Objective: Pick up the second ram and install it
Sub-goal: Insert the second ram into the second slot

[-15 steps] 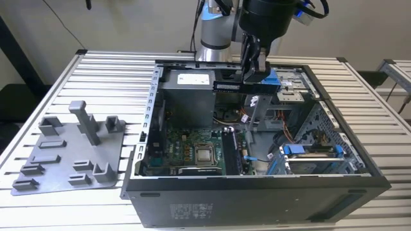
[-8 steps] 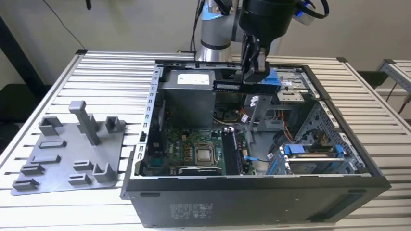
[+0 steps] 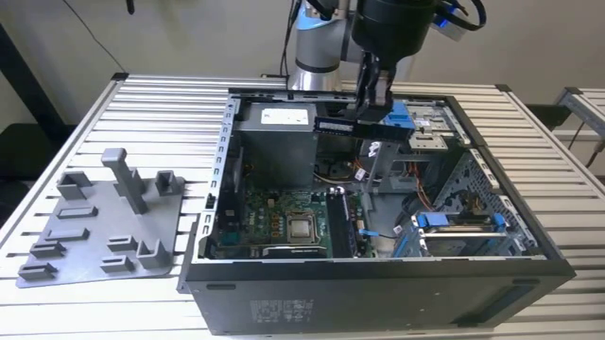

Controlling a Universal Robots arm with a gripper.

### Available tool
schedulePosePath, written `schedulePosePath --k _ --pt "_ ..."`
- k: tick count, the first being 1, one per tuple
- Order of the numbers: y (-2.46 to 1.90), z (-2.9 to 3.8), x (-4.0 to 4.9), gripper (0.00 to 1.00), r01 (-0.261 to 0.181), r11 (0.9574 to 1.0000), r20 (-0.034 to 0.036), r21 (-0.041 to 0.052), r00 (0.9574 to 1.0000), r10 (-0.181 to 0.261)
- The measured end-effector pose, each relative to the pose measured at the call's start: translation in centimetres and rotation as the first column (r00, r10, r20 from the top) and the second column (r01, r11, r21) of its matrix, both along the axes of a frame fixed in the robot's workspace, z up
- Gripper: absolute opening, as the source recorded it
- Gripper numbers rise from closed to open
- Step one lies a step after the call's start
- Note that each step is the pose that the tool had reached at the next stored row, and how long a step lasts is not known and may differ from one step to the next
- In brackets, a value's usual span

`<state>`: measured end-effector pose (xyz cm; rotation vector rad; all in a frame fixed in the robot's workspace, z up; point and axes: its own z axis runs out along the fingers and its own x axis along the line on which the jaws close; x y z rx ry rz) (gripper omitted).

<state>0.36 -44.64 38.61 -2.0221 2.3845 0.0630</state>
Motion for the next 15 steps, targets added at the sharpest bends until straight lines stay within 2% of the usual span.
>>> schedulePosePath --k 4,8,12,15 --pt "0.0 -0.05 0.0 0.14 0.052 0.9987 0.0 0.0 0.9987 -0.052" --pt "0.0 -0.1 0.0 0.14 0.106 0.9944 0.0 -0.0001 0.9944 -0.106" --pt "0.0 -0.16 0.0 0.14 0.165 0.9862 0.0 0.0 0.9862 -0.165" --pt "0.0 -0.21 0.0 0.14 0.212 0.9772 0.0 0.0001 0.9772 -0.212"
